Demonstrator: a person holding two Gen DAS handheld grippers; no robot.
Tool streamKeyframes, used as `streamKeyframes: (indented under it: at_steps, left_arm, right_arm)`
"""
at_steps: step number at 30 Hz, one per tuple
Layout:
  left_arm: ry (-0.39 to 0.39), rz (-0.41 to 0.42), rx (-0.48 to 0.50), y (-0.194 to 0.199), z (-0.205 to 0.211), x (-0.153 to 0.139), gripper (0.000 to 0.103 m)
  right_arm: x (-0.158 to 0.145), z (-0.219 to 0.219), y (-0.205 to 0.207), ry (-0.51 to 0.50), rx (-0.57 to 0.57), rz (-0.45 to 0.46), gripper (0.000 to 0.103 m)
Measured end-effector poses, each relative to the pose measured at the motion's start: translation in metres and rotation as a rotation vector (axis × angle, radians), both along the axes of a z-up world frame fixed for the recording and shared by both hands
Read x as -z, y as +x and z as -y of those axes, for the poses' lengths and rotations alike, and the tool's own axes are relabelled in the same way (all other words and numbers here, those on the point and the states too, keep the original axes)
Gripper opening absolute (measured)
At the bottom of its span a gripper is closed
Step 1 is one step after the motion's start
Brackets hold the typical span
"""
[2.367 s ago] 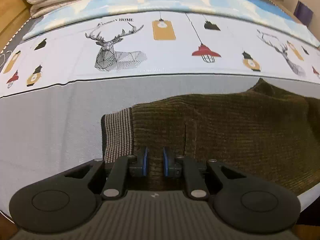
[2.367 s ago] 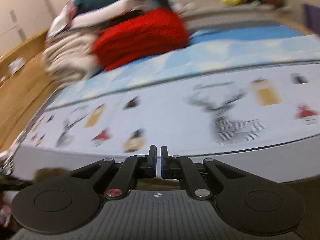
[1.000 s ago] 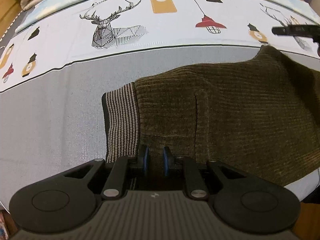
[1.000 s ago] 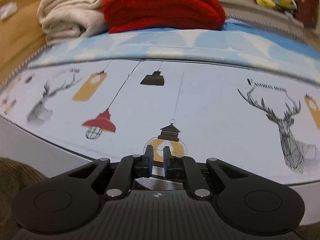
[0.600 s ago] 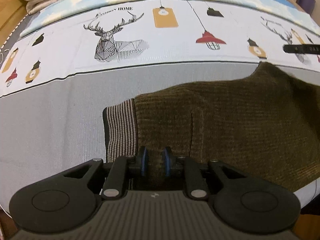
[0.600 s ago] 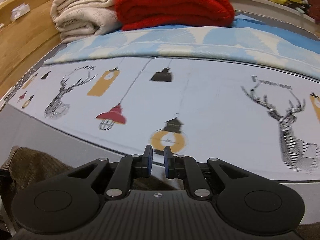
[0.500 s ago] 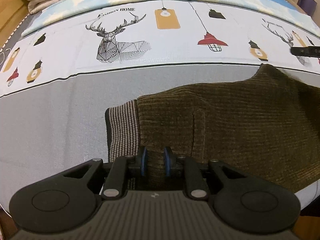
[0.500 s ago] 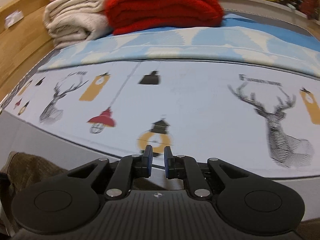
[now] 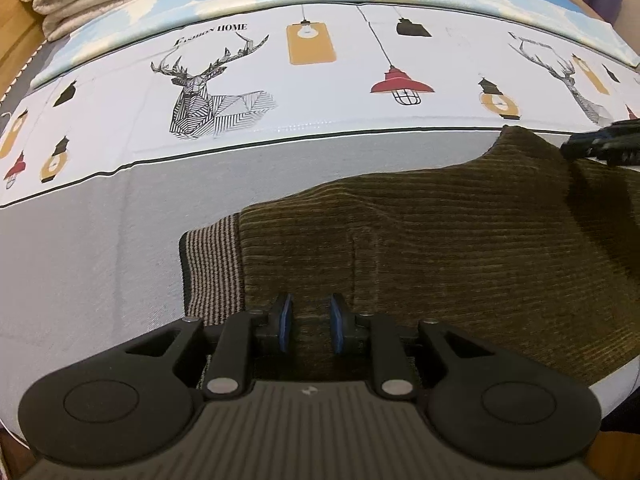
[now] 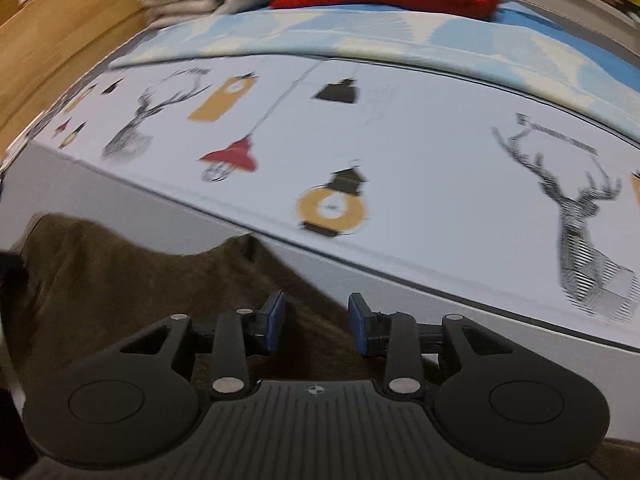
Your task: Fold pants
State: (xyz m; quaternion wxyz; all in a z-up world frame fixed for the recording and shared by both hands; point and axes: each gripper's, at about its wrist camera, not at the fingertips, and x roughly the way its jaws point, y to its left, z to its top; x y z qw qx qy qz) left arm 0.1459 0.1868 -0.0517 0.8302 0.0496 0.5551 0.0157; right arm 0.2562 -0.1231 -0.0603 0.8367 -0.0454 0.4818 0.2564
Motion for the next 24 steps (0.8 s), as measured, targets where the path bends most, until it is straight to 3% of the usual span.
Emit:
streamKeyframes:
  at_steps: [3, 9, 11, 15, 18, 20, 23, 24]
  left_arm:
    - [0.000, 0.000, 0.000, 0.000, 0.001, 0.000, 0.024]
    - [-0.011, 0.013, 0.006, 0.000, 0.001, -0.003, 0.024]
    - [-0.012, 0.013, 0.003, 0.001, 0.000, -0.004, 0.024]
    - [-0.017, 0.021, 0.011, 0.001, 0.002, -0.006, 0.024]
    - [-0.018, 0.023, 0.010, 0.000, 0.002, -0.006, 0.024]
    - [-0.020, 0.025, 0.007, 0.000, 0.003, -0.007, 0.025]
    - [-0.021, 0.028, 0.011, -0.003, 0.001, -0.007, 0.026]
    - [-0.022, 0.031, 0.010, -0.003, 0.001, -0.007, 0.026]
  right_arm:
    - [0.019, -0.017, -0.005, -0.192, -0.031, 0.067, 0.036]
    - [0.016, -0.020, 0.002, -0.257, 0.058, 0.132, 0.037]
    - [0.009, -0.019, 0.001, -0.234, 0.059, 0.151, 0.037]
    - [-0.021, -0.019, -0.008, -0.066, 0.025, 0.198, 0.037]
    - [-0.026, -0.023, -0.017, 0.067, -0.079, 0.144, 0.041]
    - [-0.017, -0.030, -0.020, 0.054, -0.127, 0.097, 0.041]
    - [0.009, -0.040, -0.018, -0.132, -0.119, 0.062, 0.041]
    - [0.013, -0.039, -0.015, -0.144, -0.105, 0.050, 0.042]
